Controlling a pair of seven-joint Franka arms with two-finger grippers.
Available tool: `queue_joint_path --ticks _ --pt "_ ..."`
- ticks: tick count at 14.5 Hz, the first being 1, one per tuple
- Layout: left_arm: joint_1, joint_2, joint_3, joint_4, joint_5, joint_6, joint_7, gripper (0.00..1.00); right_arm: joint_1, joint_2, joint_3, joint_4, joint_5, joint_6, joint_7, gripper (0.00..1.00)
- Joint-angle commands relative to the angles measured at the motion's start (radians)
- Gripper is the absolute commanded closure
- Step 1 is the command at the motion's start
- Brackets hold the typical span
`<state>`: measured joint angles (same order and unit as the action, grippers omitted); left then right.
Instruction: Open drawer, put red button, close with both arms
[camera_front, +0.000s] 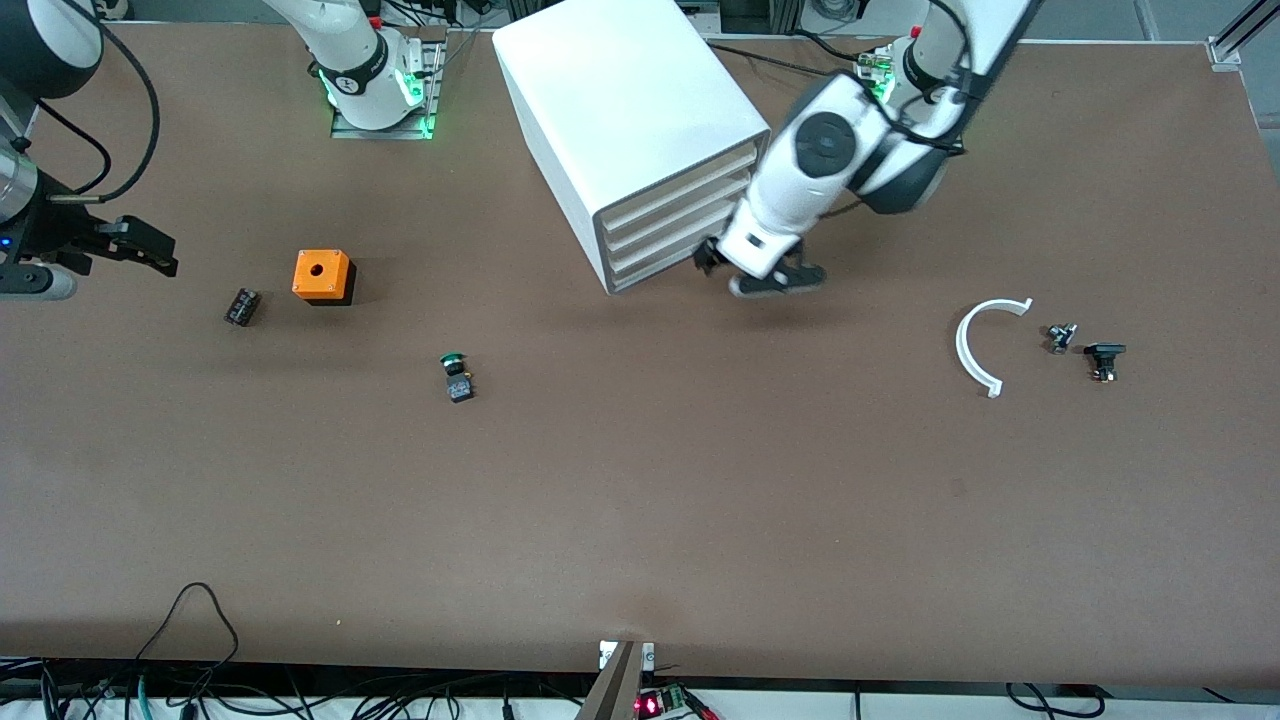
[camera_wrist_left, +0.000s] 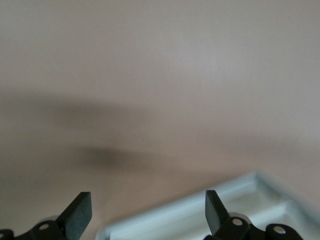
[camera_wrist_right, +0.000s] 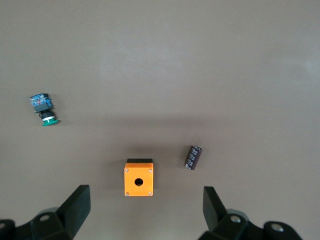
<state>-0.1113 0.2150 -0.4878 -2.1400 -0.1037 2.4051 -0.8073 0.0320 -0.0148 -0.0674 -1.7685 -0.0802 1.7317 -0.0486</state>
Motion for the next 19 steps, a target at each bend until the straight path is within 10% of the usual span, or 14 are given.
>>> queue_joint_path --ticks 1,12,19 --pt "0.053 -0.049 0.080 0.075 -0.004 0.003 0.007 0.00 0.005 -0.030 0.006 -0.034 0.037 0.029 -0.005 0.00" --pt "0.148 -0.144 0.328 0.584 0.126 -0.797 0.572 0.00 0.006 -0.007 0.003 0.007 0.094 0.026 0.016 0.00" --pt "0.147 -0.154 0.370 0.603 0.196 -0.831 0.617 0.00 0.005 0.006 0.003 0.029 0.083 0.022 0.041 0.00"
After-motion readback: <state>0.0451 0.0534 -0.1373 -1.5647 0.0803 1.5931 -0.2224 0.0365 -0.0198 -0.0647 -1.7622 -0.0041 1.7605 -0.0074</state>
